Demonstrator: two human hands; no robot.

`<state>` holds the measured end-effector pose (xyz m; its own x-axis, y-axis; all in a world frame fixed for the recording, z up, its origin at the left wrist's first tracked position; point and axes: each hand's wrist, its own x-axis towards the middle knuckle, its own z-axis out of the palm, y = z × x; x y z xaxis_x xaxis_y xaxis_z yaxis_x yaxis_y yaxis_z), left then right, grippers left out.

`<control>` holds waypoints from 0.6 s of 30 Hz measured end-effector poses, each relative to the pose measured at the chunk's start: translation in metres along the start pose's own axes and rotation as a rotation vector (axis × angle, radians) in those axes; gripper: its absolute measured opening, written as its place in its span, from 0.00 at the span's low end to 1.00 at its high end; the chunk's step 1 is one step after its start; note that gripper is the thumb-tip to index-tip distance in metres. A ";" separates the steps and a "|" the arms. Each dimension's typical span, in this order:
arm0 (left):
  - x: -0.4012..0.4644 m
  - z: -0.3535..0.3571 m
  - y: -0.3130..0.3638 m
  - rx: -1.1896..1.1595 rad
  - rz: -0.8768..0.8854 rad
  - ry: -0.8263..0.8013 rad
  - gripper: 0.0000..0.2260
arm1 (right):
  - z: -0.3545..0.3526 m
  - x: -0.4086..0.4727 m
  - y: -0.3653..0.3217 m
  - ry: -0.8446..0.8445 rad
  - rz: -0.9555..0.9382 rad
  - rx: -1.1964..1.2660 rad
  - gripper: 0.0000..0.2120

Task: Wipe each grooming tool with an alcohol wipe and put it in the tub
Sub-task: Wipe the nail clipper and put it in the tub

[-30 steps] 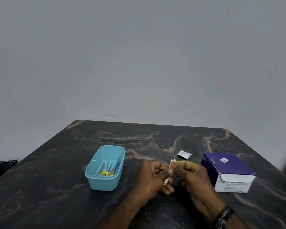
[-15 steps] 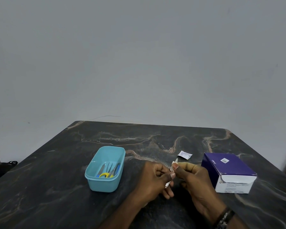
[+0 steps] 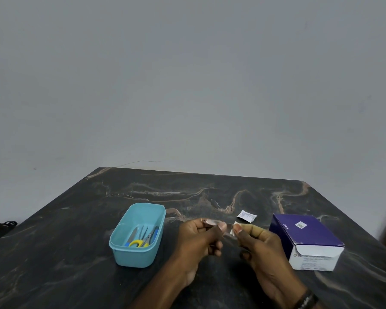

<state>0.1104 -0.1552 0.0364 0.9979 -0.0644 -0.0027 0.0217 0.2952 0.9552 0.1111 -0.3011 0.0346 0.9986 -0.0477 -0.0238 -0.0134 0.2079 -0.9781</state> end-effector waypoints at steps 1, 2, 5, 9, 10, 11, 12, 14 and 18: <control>0.000 0.000 0.001 -0.042 -0.005 -0.009 0.06 | 0.002 -0.001 0.001 -0.019 0.010 -0.016 0.07; 0.001 0.000 0.002 -0.074 -0.007 -0.015 0.05 | 0.003 -0.003 0.001 -0.042 0.023 -0.040 0.07; 0.003 -0.002 0.002 -0.108 0.001 -0.014 0.05 | 0.008 -0.007 0.002 -0.090 0.041 -0.135 0.08; 0.004 0.000 0.003 -0.097 0.036 0.046 0.08 | 0.010 -0.008 -0.001 -0.107 0.036 -0.213 0.07; 0.004 0.001 0.003 -0.100 0.042 0.075 0.08 | 0.009 -0.007 -0.001 -0.099 0.028 -0.194 0.07; 0.005 0.000 0.003 -0.099 0.050 0.101 0.08 | 0.009 -0.007 -0.001 -0.077 0.014 -0.171 0.06; 0.005 0.000 0.003 -0.091 0.059 0.118 0.08 | 0.009 -0.006 0.000 -0.047 -0.006 -0.157 0.06; 0.005 -0.001 0.001 -0.056 0.080 0.127 0.08 | 0.007 -0.005 0.001 0.016 -0.039 -0.139 0.06; 0.002 0.002 -0.002 0.019 0.097 0.094 0.05 | 0.005 0.000 0.000 0.102 -0.074 -0.082 0.05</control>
<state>0.1124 -0.1575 0.0354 0.9966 0.0531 0.0628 -0.0752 0.2772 0.9579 0.1111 -0.2967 0.0360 0.9866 -0.1600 0.0326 0.0522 0.1200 -0.9914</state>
